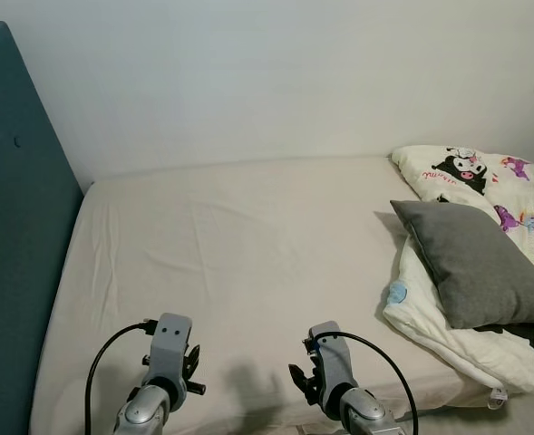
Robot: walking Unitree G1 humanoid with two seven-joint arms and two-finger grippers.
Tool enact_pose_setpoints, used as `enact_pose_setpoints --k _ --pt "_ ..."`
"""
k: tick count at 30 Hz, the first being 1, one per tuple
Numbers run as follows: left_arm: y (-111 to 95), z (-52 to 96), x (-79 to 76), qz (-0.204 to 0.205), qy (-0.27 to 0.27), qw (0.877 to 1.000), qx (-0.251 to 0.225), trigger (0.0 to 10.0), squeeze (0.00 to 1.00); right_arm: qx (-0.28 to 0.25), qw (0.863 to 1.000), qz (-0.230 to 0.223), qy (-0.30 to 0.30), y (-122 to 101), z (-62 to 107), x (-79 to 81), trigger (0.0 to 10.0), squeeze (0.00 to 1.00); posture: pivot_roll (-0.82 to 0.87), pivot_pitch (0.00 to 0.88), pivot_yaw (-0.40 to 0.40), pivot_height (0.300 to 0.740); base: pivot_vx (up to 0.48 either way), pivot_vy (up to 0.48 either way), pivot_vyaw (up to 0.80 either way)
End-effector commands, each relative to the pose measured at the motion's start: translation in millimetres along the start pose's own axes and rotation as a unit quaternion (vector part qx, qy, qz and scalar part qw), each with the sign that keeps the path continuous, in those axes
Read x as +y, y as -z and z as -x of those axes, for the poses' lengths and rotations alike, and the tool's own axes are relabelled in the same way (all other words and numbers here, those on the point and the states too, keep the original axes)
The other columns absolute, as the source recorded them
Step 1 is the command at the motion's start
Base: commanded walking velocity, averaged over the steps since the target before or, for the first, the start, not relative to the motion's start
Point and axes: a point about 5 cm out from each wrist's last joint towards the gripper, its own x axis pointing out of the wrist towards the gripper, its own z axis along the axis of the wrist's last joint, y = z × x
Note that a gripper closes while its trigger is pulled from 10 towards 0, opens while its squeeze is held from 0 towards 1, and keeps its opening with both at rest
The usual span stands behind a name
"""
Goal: Clean up the room
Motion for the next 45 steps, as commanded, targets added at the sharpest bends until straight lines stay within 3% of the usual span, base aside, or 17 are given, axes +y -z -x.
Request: enact_pose_setpoints --k 1,11,45 --pt "6.1 2.1 -0.8 0.003 0.002 1.000 0.013 10.0 0.00 0.015 1.000 -0.009 -0.001 9.3 2.8 0.4 10.0 0.00 0.03 0.121 -0.050 0.740 0.000 0.000 0.00" --pt "2.7 0.2 -2.5 -0.003 -0.002 1.000 0.012 10.0 0.00 0.014 1.000 -0.008 -0.003 8.8 3.5 -0.1 10.0 0.00 0.03 0.113 -0.049 0.740 0.000 -0.118 0.00" --pt "0.6 -1.2 -1.4 -0.006 -0.006 1.000 0.014 10.0 0.00 0.015 1.000 -0.005 0.004 8.1 3.8 -3.2 10.0 0.00 0.03 0.127 -0.051 0.740 0.000 -0.480 0.00"
